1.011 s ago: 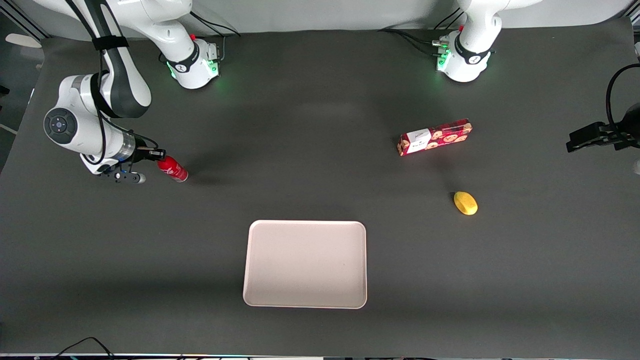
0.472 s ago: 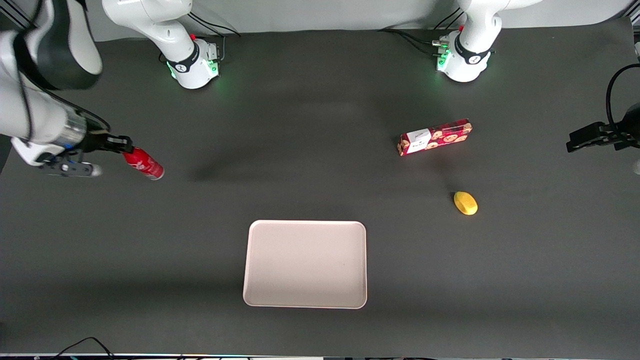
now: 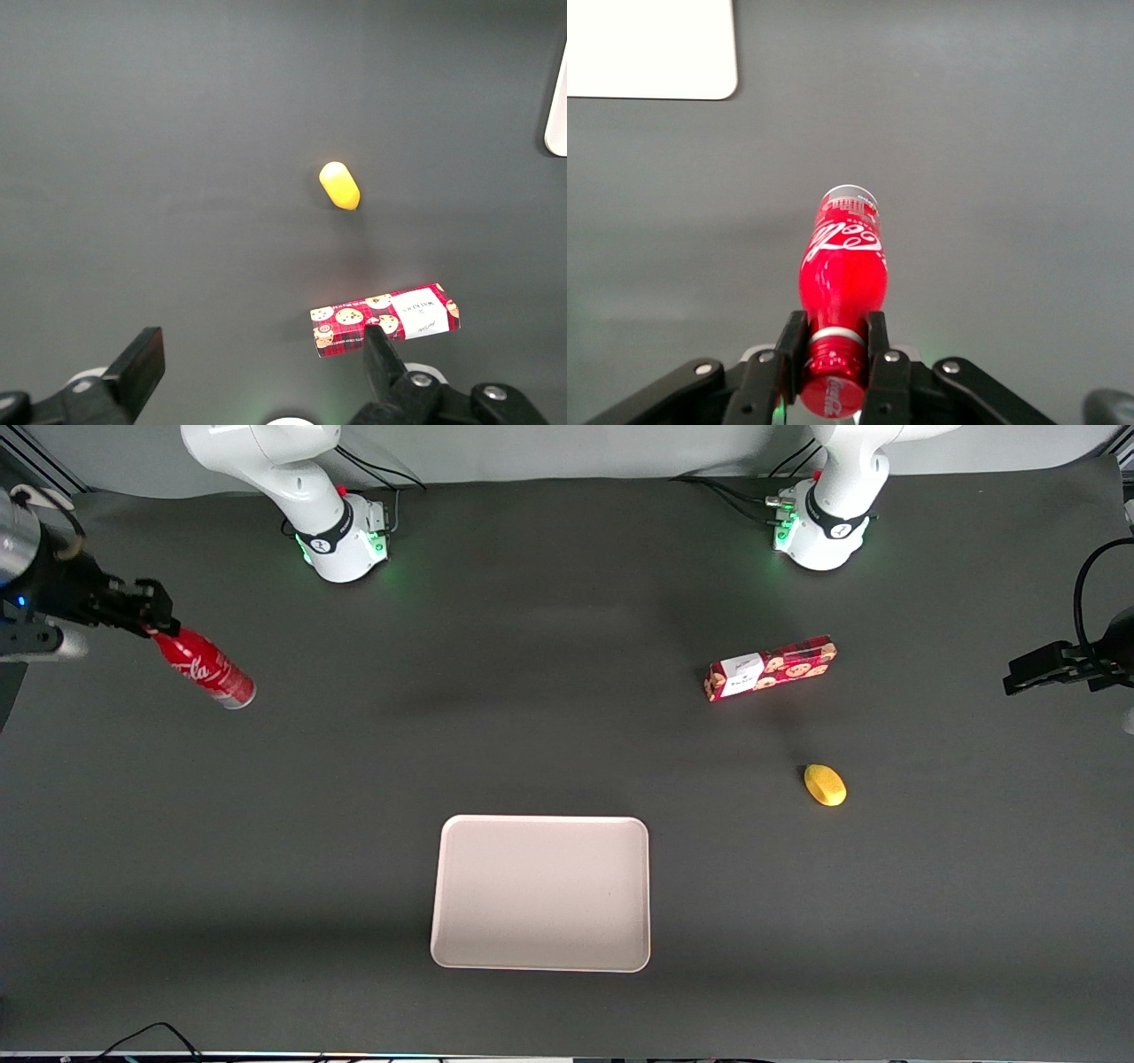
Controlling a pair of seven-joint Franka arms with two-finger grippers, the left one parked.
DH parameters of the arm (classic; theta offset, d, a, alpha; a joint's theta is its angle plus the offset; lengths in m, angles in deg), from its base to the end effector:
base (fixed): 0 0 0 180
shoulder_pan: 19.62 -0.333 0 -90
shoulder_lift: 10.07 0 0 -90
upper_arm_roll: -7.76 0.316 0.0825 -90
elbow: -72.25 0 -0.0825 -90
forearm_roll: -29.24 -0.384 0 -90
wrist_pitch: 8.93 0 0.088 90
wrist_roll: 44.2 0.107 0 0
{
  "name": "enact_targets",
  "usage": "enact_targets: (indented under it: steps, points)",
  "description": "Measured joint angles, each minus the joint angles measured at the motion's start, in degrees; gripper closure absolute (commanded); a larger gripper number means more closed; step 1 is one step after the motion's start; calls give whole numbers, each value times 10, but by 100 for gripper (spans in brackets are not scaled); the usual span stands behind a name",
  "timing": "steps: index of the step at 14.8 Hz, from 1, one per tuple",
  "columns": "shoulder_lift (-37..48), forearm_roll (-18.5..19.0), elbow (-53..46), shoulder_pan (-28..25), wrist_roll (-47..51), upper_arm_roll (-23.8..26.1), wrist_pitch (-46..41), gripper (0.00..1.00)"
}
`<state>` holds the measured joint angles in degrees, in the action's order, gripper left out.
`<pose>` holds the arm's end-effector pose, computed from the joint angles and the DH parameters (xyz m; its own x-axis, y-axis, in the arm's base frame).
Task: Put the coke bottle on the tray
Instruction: 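Lift the bottle and carry it with the right gripper to the tray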
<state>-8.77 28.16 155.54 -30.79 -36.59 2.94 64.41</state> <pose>0.5116 0.0587 0.6670 0.9883 -0.0175 -0.1518 -0.0178 -0.9998 -0.0005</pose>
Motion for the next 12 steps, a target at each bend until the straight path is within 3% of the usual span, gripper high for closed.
enact_targets:
  steps: [4, 8, 12]
  points:
    - [-60, -10, -71, -2, 117, 87, -16, 100]
    - [-202, -10, -180, -7, 270, 197, 36, 100]
    - [-308, 4, -229, -21, 301, 206, 157, 100]
